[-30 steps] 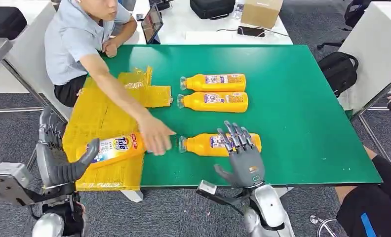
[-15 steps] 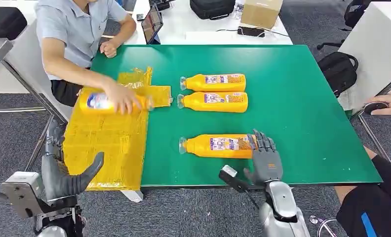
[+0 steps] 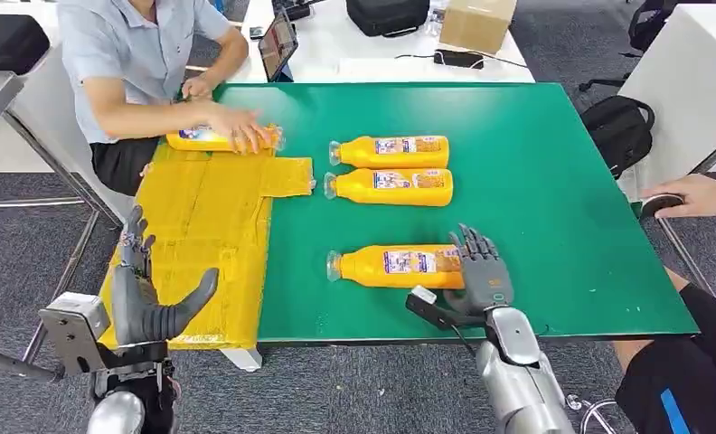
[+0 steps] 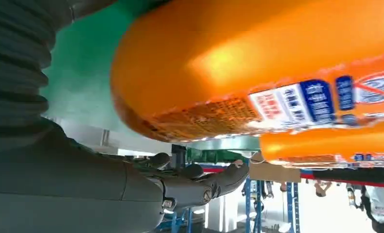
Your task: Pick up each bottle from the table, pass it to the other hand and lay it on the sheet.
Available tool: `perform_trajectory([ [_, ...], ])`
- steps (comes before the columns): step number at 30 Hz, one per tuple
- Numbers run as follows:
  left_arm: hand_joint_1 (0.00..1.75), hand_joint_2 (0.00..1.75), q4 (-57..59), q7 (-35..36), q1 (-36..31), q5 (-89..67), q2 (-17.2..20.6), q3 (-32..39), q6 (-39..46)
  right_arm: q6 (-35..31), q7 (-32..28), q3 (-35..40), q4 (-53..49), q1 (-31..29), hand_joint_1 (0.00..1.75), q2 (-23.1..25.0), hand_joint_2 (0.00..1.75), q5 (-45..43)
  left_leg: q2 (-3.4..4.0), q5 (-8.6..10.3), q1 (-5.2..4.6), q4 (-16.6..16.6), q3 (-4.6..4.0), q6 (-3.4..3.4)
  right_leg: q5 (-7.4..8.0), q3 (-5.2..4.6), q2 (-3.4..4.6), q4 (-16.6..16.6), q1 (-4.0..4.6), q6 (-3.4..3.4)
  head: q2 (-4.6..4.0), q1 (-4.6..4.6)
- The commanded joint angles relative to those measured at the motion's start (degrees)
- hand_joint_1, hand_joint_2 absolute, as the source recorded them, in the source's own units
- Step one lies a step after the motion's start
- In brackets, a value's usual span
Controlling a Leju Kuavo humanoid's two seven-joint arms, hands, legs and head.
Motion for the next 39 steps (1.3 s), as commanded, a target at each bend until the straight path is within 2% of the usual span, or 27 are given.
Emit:
perform_trajectory([
  [1, 0.00, 1.75, 4.4, -0.2, -2.3, 0.7, 0.3, -0.1, -0.2, 0.7, -0.4, 1.8, 11.5, -5.2, 0.00, -0.1, 1.75, 2.0, 0.01, -0.04, 0.00, -0.1, 0.26, 0.09, -0.03, 0.28, -0.08, -0.1, 0.05, -0.18, 0.00, 0.02],
  [15, 0.00, 1.75, 4.6, -0.1, -2.3, 0.9, 0.3, 0.0, -0.2, 1.0, -0.5, 2.1, 11.9, -5.2, 0.00, -0.1, 1.75, 2.4, -0.03, -0.02, 0.00, -0.1, 0.18, 0.07, -0.03, 0.22, -0.10, -0.1, 0.04, -0.14, 0.00, 0.00],
  [17, 0.00, 1.75, 4.7, 0.1, -2.1, 1.2, 0.3, 0.0, -0.2, 3.6, 1.1, 2.1, 13.9, -5.9, 0.00, 0.2, 1.75, 2.4, -0.03, -0.03, 0.02, -0.1, 0.22, 0.08, -0.03, 0.26, -0.10, -0.1, 0.06, -0.16, 0.00, 0.02],
  [19, 0.00, 1.75, 4.7, 0.1, -2.0, 1.2, 0.3, 0.3, -0.2, 10.1, 4.7, 2.6, 17.9, -7.3, 0.00, -0.1, 1.75, 3.5, 0.00, -0.04, 0.01, -0.1, 0.27, 0.08, -0.03, 0.30, -0.08, -0.1, 0.05, -0.18, 0.00, 0.00],
  [20, 0.00, 1.75, 4.8, 0.0, -2.0, 1.2, 0.3, 0.6, -0.2, 12.3, 6.6, 2.8, 19.7, -7.9, 0.31, -0.3, 1.75, 4.1, 0.00, -0.03, 0.01, -0.1, 0.18, 0.05, -0.02, 0.22, -0.05, -0.1, 0.04, -0.12, 0.00, 0.02],
  [21, 0.00, 1.75, 5.1, 0.0, -2.1, 1.2, 0.3, 0.8, -0.1, 13.9, 7.8, 2.9, 21.3, -8.3, 1.52, -0.4, 1.75, 4.4, 0.04, -0.04, 0.01, -0.1, 0.31, 0.08, -0.02, 0.32, -0.04, -0.1, 0.06, -0.18, 0.00, 0.00],
  [22, 0.00, 1.75, 5.4, 0.0, -2.3, 1.2, 0.3, 1.0, -0.1, 14.7, 8.7, 2.6, 22.4, -8.5, 1.73, -0.5, 1.75, 4.1, 0.06, -0.03, 0.02, -0.1, 0.33, 0.07, 0.00, 0.31, -0.03, -0.1, 0.07, -0.17, 0.00, 0.00],
  [27, 0.00, 1.75, 5.7, -0.1, -2.6, 1.2, 0.3, 1.1, -0.2, 17.4, 9.3, 1.9, 24.7, -8.8, 1.75, -1.3, 1.75, 3.8, -0.02, -0.11, 0.04, -0.1, 0.80, -0.01, -0.03, 0.58, -0.08, -0.2, 0.07, -0.18, 0.00, 0.02],
  [29, 0.00, 1.75, 4.9, -0.1, -2.3, 1.3, 0.3, 0.8, -0.1, 17.4, 6.8, 0.3, 24.8, -8.2, 1.75, -1.7, 1.75, 1.7, -0.06, -0.24, 0.04, -0.1, 1.04, 0.10, -0.17, 0.31, -0.11, -0.2, 0.08, -0.24, 0.00, 0.04],
  [30, 0.00, 1.75, 3.7, -2.6, -3.4, 1.8, 0.3, 0.5, -0.3, 15.5, 3.0, -1.8, 24.6, -9.9, 1.75, -1.6, 1.75, -1.3, -0.14, -0.19, 0.06, -0.1, 1.06, 0.16, -0.24, 0.38, -0.23, -0.3, 0.12, -0.40, 0.00, 0.02],
  [31, 0.00, 1.75, 3.2, -0.9, -4.4, 1.9, 0.3, 0.4, -0.9, 18.6, 0.3, -3.7, 23.9, -11.0, 1.75, -1.6, 1.75, -4.3, -0.06, -0.36, 0.04, -0.1, 1.15, -0.02, -0.30, 0.42, -0.12, -0.2, 0.09, -0.32, 0.00, 0.02],
  [36, 0.00, 1.75, 4.6, -0.7, -5.5, 1.9, 0.3, 0.5, -1.1, 18.5, -2.4, -3.7, 23.1, -10.0, 1.75, -1.7, 1.75, -6.2, -0.15, -0.15, 0.03, -0.2, 1.22, 0.18, -0.10, 0.61, -0.25, -0.3, 0.10, -0.33, 0.00, 0.02],
  [38, 0.00, 1.75, 4.8, -0.9, -5.5, 1.9, 0.3, 0.6, -1.2, 17.6, -3.2, -4.2, 22.9, -9.9, 1.75, -1.6, 1.75, -7.1, 0.02, -0.25, 0.03, -0.1, 1.36, 0.12, -0.06, 1.23, -0.03, -0.2, 0.08, -0.18, 0.00, 0.02],
  [39, 0.00, 1.75, 4.8, -0.9, -5.5, 1.9, 0.3, 0.6, -1.2, 17.6, -3.2, -4.2, 22.9, -9.9, 1.75, -1.6, 1.75, -7.1, -0.04, -0.22, 0.05, -0.1, 1.31, 0.14, -0.07, 1.22, -0.12, -0.3, 0.10, -0.24, 0.00, 0.04],
])
